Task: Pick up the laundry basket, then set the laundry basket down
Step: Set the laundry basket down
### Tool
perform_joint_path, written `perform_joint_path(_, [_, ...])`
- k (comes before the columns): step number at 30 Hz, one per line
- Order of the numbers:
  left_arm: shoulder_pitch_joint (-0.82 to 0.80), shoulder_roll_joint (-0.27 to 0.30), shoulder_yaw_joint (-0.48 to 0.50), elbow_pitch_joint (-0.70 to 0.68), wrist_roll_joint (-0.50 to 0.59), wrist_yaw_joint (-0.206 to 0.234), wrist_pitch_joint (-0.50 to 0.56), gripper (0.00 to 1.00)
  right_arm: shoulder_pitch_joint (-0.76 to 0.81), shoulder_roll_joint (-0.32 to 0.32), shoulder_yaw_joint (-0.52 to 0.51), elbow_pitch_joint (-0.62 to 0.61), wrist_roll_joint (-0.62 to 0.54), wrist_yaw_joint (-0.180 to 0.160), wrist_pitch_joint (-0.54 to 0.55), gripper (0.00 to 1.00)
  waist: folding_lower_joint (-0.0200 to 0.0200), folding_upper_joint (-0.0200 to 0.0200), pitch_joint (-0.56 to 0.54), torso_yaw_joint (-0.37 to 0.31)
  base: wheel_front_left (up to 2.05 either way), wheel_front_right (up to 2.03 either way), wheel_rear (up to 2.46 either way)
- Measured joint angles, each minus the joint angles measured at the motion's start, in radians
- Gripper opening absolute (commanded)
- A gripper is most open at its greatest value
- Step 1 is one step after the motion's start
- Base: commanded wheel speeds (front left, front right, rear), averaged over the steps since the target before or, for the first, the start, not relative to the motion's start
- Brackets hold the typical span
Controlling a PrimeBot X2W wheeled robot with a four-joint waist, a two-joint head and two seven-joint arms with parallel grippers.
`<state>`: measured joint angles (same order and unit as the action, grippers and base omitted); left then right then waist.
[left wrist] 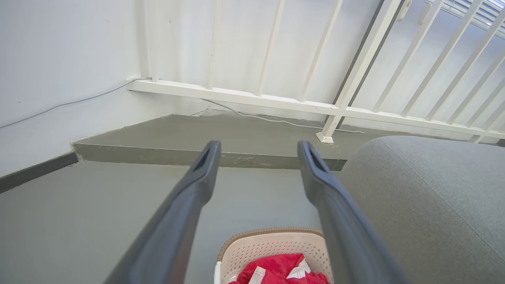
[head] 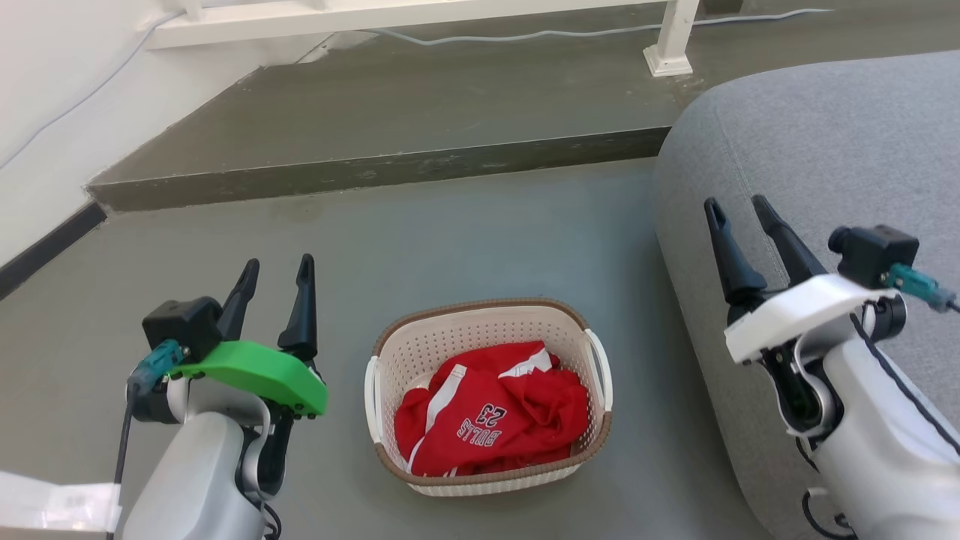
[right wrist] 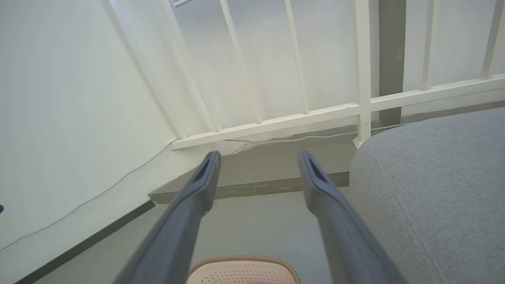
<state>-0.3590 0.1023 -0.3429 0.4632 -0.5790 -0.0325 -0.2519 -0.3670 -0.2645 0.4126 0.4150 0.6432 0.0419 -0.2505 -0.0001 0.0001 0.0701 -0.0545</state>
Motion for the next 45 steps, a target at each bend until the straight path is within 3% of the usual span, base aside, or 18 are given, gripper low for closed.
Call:
perform_joint_path(22, [0.185, -0.026, 0.088, -0.177, 0.154, 0.017, 0.0, 1.0, 0.227, 0.044, -0.121, -0.158, -0.165, -0.017, 0.0, 1.0, 0.0, 0.0, -0.018, 0.005, 0.0, 0.0, 0.0])
perform_joint_path(45, [0.258, -0.051, 0.123, -0.225, 0.193, 0.005, 0.0, 1.0, 0.281, 0.083, -0.183, -0.184, -0.229, 0.02, 0.0, 1.0, 0.0, 0.0, -0.021, 0.013, 0.0, 0.0, 0.0])
